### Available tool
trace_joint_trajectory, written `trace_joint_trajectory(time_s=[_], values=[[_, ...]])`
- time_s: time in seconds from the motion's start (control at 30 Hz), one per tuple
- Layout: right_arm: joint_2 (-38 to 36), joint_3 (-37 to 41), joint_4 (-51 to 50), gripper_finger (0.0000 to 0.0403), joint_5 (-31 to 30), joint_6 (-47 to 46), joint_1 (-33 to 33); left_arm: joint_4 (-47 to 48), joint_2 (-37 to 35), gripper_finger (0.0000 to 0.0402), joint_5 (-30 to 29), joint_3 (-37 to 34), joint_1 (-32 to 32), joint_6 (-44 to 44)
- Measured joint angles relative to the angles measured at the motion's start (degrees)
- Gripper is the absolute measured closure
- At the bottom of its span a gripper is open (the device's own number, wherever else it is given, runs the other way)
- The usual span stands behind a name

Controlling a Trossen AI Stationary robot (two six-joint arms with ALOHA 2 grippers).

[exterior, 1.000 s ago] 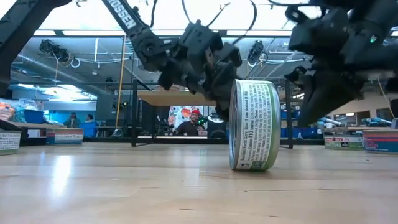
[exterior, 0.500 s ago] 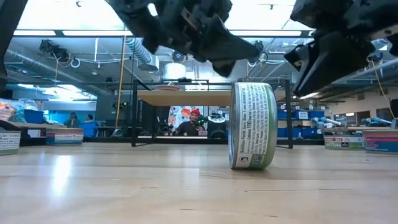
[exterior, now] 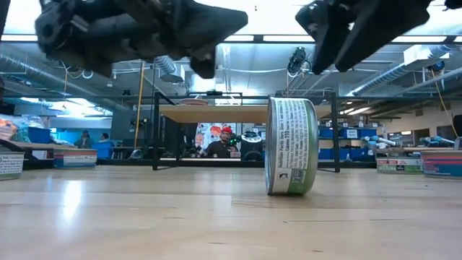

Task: Stack canned seafood by type on shelf
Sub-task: Put the center green tuna can on the shelf

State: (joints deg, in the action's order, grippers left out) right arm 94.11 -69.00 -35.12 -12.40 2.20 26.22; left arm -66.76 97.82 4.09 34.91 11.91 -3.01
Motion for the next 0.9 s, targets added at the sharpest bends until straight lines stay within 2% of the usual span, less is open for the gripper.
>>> trace_joint_trajectory(time_s=[0.13, 0.3, 0.43, 0.53, 0.67, 0.8, 0.9], values=[[6.66, -9.34, -8.81, 0.0185, 0.02, 2.56, 0.28, -0.53, 0.00, 0.0395, -2.77, -1.58, 1.49, 0.90], [14.22, -20.45, -19.25, 0.0129, 0.02, 9.25, 0.88, -0.79, 0.00, 0.0395, -2.77, -1.56, 3.33, 1.56], [19.16, -26.98, -25.09, 0.0100, -0.02, 16.72, 1.55, -0.74, 0.00, 0.0395, -2.81, -1.56, 5.06, 2.69], [21.85, -29.71, -27.54, 0.0092, -0.32, 23.02, 1.91, -0.70, 0.00, 0.0395, -3.45, -1.55, 6.20, 3.44], [24.17, -30.57, -27.80, 0.0095, -4.50, 31.40, 2.23, -2.52, -0.17, 0.0395, -7.54, -3.34, 6.90, 5.36], [24.97, -30.57, -27.67, 0.0100, -8.92, 35.89, 2.27, -13.36, -0.17, 0.0395, -8.06, -8.28, 6.86, 3.91], [24.72, -30.60, -26.58, 0.0100, -9.23, 38.39, 2.25, -21.29, -0.22, 0.0395, -7.92, -12.25, 6.88, 2.94]])
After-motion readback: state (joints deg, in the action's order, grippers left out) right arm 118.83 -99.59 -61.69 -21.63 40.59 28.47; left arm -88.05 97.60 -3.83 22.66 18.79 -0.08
